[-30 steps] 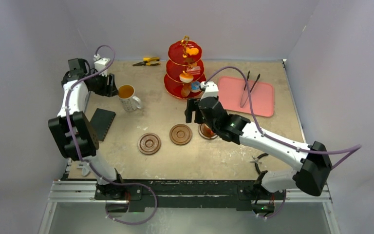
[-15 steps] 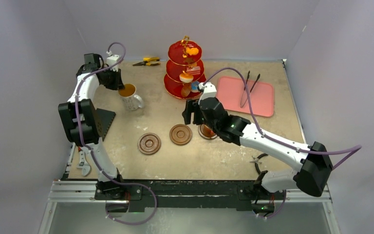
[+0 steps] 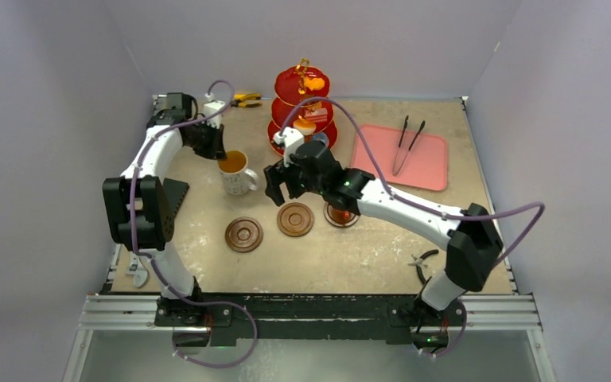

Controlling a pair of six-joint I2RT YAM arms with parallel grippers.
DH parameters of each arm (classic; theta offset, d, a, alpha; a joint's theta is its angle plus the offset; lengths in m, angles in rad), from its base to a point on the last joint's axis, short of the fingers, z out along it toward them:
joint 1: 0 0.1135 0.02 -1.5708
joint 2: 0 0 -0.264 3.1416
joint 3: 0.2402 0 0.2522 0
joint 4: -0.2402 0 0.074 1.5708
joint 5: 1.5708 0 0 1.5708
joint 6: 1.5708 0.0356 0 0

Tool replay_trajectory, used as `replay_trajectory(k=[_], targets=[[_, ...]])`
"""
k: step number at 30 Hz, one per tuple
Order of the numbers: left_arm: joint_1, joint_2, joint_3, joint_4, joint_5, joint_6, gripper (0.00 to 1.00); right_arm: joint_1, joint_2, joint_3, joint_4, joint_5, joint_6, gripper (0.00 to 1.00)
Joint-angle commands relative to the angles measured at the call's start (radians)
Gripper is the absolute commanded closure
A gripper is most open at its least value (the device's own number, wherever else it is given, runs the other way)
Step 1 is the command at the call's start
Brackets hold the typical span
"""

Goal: Serve the afternoon tea
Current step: Pick up the cup at the center of the board.

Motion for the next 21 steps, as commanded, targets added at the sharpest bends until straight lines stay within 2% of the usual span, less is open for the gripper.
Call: replay_trajectory(k=[1,7,21], targets=[[-0.067,-0.151,0.009,-0.069,0.048,-0.018,1.0,0.005,0.069,0.155,-0.031,-0.152,-0.219,0.15],[-0.112,-0.222,-0.006,-0.075,0.048,-0.051,1.0,0.014,0.104,0.169,0.027,-0.2,-0.267,0.16],[-0.159,-0.301,-0.012,-0.122,0.071,-0.045,1.0,0.048,0.308,0.3,0.056,-0.036,-0.267,0.34]])
